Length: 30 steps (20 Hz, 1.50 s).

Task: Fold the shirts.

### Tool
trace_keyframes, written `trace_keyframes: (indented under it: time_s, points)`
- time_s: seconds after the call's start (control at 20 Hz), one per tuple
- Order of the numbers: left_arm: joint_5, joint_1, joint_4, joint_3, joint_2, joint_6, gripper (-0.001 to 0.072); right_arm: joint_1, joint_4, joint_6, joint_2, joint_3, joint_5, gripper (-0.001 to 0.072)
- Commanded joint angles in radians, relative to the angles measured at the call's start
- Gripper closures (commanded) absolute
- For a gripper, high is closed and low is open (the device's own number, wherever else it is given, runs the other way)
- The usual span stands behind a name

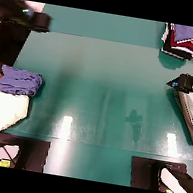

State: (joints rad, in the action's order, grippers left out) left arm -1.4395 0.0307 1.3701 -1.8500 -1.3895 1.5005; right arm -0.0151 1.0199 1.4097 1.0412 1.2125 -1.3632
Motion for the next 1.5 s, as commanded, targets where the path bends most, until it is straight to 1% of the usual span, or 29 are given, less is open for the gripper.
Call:
trace_keyframes:
  time_s: [0.0,0.05,0.1,0.15,0.2,0.25,0.45,0.55,0.65,0.7,0.8,0.85,1.0,1.1,1.25,1.35,1.45]
  points:
    - [-0.068,-0.178,0.067,0.19,0.123,0.019,0.0682,0.0,0.0,0.0,0.0,0.001,-0.001,0.0695]
    - [-0.064,-0.215,0.07,0.266,0.147,0.019,0.0682,0.0,0.0,0.0,0.0,0.001,-0.001,0.0695]
    - [-0.054,-0.25,0.072,0.344,0.161,0.019,0.0615,0.0,0.0,0.0,0.0,0.001,0.001,0.0695]
    - [-0.039,-0.275,0.071,0.409,0.162,0.024,0.0305,0.0,0.0,0.0,0.0,0.001,0.004,0.0695]
    - [-0.005,-0.293,0.071,0.482,0.162,0.052,-0.0002,0.0,0.0,0.0,0.0,0.001,0.007,0.0695]
    - [0.038,-0.301,0.071,0.547,0.162,0.072,-0.0013,0.0,0.0,0.0,0.0,0.001,0.006,0.0695]
    - [0.255,-0.301,0.089,0.772,0.162,0.071,-0.0013,0.0,0.0,0.0,0.0,0.001,0.01,0.0695]
    - [0.318,-0.301,0.123,0.842,0.161,0.071,-0.0013,0.0,0.0,0.0,0.0,0.001,0.011,0.0695]
    - [0.352,-0.301,0.146,0.874,0.161,0.071,-0.0013,0.0,-0.001,0.0,0.0,0.001,0.027,0.0695]
    - [0.358,-0.301,0.153,0.875,0.161,0.072,0.0023,0.0,0.0,0.0,0.0,0.001,0.035,0.0695]
    - [0.351,-0.301,0.154,0.874,0.162,0.071,0.0562,0.0,0.0,0.0,0.0,0.001,0.049,0.0695]
    - [0.348,-0.301,0.153,0.874,0.162,0.07,0.0686,0.0,0.0,0.0,0.0,0.001,0.055,0.0695]
    - [0.297,-0.298,0.152,0.813,0.178,0.069,0.0685,0.001,-0.005,0.0,-0.002,0.002,0.063,0.0695]
    - [0.267,-0.298,0.116,0.702,0.231,0.032,0.0685,0.002,-0.007,0.0,-0.013,0.016,0.071,0.0695]
    - [0.177,-0.298,-0.026,0.456,0.33,-0.033,0.0685,0.002,-0.006,0.0,-0.014,0.126,0.082,0.0695]
    - [0.084,-0.294,-0.145,0.277,0.378,-0.043,0.0685,0.002,-0.006,0.0,-0.014,0.214,0.117,0.0695]
    - [0.042,-0.218,-0.166,0.128,0.402,-0.043,0.0686,0.002,-0.006,0.0,-0.014,0.289,0.148,0.0695]
